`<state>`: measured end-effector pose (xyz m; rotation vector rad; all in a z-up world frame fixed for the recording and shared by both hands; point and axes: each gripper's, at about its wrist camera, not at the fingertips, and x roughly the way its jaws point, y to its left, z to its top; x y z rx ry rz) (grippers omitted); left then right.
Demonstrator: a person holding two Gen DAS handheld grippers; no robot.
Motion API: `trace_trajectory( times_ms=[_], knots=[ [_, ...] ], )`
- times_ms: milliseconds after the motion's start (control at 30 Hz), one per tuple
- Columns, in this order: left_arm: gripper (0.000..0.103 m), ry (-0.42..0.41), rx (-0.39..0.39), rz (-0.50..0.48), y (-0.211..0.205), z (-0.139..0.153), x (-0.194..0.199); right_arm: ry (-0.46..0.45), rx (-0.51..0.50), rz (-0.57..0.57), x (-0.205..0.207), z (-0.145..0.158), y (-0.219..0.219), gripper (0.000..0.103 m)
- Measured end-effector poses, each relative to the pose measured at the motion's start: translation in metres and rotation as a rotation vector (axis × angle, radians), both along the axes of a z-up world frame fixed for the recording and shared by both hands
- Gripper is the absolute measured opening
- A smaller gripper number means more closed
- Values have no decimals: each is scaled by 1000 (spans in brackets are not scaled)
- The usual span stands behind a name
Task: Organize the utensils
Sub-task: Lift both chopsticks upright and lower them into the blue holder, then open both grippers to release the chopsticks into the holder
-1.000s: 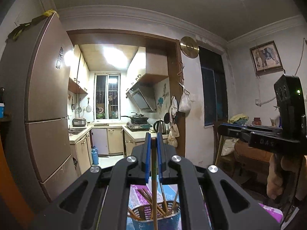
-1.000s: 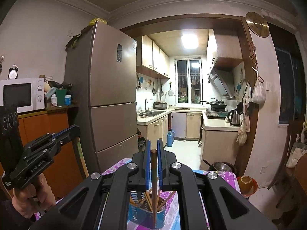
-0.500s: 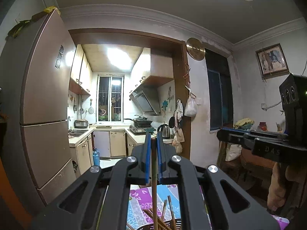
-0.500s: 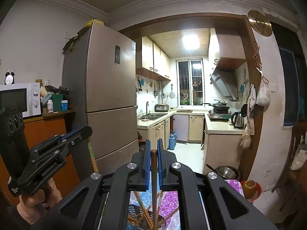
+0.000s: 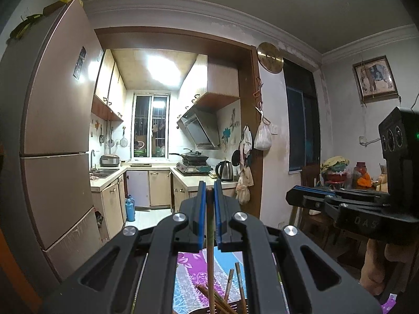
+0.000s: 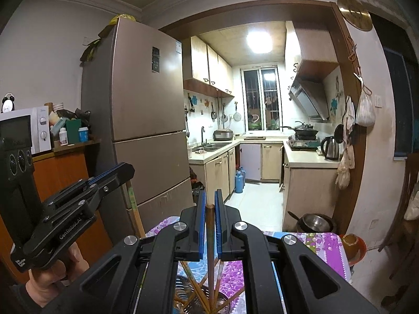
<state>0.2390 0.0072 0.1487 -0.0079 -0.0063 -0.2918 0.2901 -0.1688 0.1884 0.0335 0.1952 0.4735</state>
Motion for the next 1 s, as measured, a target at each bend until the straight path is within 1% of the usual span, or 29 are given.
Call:
trace_trajectory(
  times_ms=[233,567,667,733,767,800,867,900,933,1000],
  knots=[
    [5,7,-20,-6,1,-7,7,6,-16,15,0,-13,10,8],
    [5,19,-31,-1,3,-18,16,19,-15,11,7,-18,10,8],
    [6,28,-29,2,3,-19,18,28,-9,16,9,-20,10,8],
    [18,33,-28,5,3,-19,19,32,-10,21,10,-21,11,8],
    [32,32,-31,6,1,-19,17,32,-11,18,10,-21,11,8],
    [38,30,-35,8,1,-19,16,32,-10,16,10,-21,11,9],
    [42,30,-38,11,1,-19,15,28,-4,12,9,-20,9,20],
    [44,31,-38,12,1,-19,15,24,1,10,8,-19,8,28],
    [45,30,-38,15,0,-19,13,21,6,9,6,-19,7,32],
    [51,28,-44,19,1,-20,12,17,9,4,4,-17,5,34]
  ],
)
